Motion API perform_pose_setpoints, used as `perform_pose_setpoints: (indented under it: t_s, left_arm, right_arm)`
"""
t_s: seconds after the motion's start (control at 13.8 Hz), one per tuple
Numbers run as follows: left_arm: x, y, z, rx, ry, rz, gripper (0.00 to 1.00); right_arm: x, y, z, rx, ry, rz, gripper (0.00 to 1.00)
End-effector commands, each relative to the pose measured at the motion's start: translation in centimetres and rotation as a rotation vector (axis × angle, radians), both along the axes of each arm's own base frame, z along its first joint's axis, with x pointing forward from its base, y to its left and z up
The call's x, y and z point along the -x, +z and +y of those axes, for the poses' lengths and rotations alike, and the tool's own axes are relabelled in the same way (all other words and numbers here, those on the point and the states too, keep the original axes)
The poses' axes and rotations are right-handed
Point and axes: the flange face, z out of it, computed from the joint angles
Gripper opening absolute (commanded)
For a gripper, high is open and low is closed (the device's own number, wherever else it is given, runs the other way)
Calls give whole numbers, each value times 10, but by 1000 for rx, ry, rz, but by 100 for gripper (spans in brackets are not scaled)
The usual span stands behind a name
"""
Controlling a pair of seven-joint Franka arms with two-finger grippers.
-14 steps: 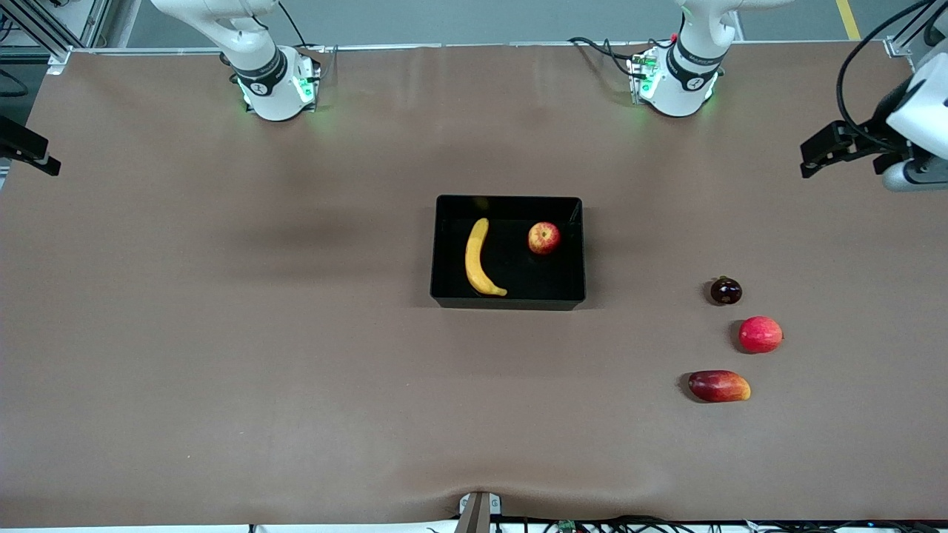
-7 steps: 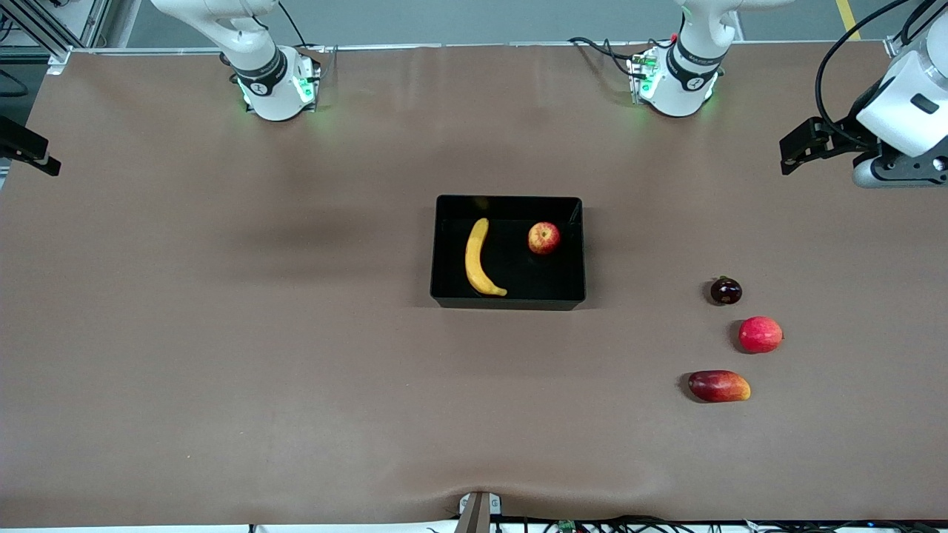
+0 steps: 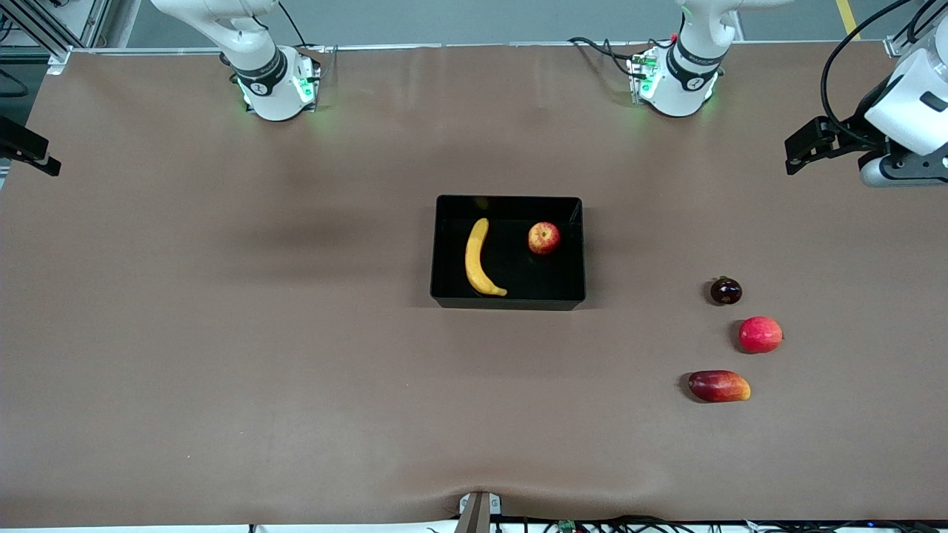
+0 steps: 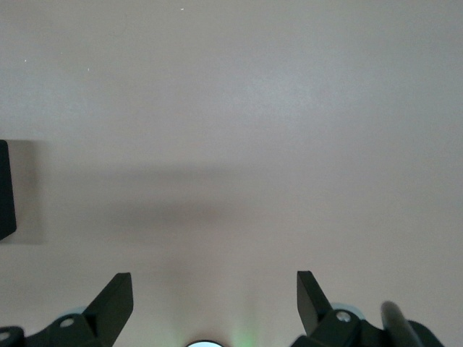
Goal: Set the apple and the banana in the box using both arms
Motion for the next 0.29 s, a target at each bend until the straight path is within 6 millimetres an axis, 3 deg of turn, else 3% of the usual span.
perform_pose_setpoints:
  t_s: [0.0, 0.22]
  left_arm:
    - [6, 8, 2, 19, -13, -9, 100]
    - [6, 9, 3, 21, -18, -10, 100]
  right_arm:
    - [-3, 3, -4, -6, -3, -4, 100]
    - [-3, 3, -3, -8, -1, -5, 100]
